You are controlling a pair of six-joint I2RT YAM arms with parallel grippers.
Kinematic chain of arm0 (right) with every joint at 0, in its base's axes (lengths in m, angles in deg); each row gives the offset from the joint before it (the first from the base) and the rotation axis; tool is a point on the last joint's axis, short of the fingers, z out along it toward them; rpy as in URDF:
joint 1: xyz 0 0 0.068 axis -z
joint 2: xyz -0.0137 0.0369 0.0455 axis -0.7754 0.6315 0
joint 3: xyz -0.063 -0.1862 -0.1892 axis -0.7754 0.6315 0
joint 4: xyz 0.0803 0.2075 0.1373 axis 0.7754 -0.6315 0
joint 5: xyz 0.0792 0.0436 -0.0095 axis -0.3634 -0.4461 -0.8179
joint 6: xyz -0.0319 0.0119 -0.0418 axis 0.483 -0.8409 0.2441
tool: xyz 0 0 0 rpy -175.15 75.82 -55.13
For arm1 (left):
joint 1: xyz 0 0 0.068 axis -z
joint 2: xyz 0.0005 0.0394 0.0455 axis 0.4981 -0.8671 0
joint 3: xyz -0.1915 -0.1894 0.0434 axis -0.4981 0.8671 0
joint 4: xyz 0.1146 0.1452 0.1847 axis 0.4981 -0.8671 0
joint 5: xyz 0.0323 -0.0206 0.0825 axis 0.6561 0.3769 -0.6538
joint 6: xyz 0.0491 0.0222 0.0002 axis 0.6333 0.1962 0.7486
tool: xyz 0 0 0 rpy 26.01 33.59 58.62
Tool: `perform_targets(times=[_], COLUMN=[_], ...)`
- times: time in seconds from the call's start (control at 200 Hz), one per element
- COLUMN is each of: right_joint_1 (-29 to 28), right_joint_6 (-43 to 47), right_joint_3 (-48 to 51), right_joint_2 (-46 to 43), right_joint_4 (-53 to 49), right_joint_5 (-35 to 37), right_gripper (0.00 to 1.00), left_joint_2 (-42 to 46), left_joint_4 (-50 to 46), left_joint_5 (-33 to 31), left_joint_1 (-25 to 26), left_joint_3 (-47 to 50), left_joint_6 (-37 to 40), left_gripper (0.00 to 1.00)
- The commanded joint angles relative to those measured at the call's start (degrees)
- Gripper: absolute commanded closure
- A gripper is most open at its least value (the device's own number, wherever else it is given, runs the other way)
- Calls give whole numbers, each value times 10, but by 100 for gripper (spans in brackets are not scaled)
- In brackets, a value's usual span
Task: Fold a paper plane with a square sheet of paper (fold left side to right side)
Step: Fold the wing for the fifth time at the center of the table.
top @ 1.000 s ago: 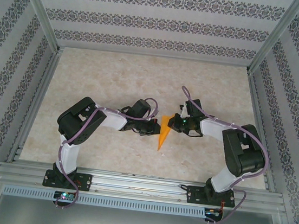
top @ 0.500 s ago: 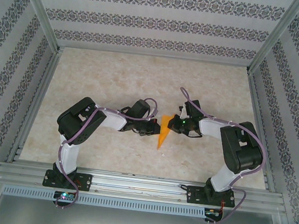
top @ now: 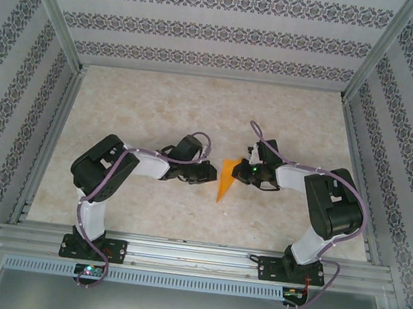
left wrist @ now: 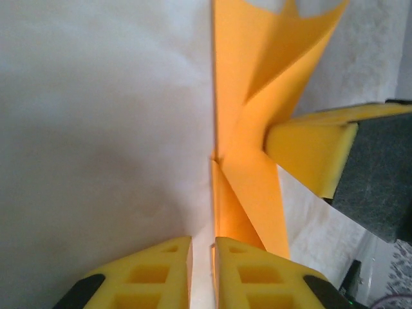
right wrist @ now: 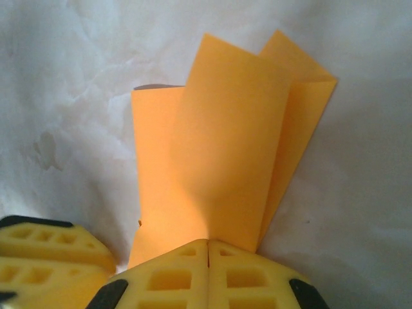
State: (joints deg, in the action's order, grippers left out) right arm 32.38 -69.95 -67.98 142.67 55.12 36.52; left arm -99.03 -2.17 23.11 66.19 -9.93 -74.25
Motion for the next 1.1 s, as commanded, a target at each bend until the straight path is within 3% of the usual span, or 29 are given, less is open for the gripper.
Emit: perform_targets(times=[0.0, 0.195, 0.335, 0.505, 1.094], right_joint_1=[4, 3, 1, 0, -2], right_joint_6=[-3, -4, -3, -2, 6], right_joint_3=[27, 26, 24, 24, 17], right_joint_2=[20, 19, 23, 32, 33], right_joint_4=[-35, -35, -36, -37, -51], right_joint_5=[32, 32, 32, 32, 35], right_gripper=[100, 100, 100, 100, 100], left_joint_2=[47, 89, 72, 41, -20], left_joint_4=[-69, -128, -132, -137, -138], left_joint_5=[-38, -9, 33, 39, 21], left_joint_1=[-12, 11, 48, 77, 82], left_joint_3=[5, -18, -51, -86, -91], left_joint_6=[22, 38, 27, 23, 28], left_gripper=[82, 90, 94, 95, 95])
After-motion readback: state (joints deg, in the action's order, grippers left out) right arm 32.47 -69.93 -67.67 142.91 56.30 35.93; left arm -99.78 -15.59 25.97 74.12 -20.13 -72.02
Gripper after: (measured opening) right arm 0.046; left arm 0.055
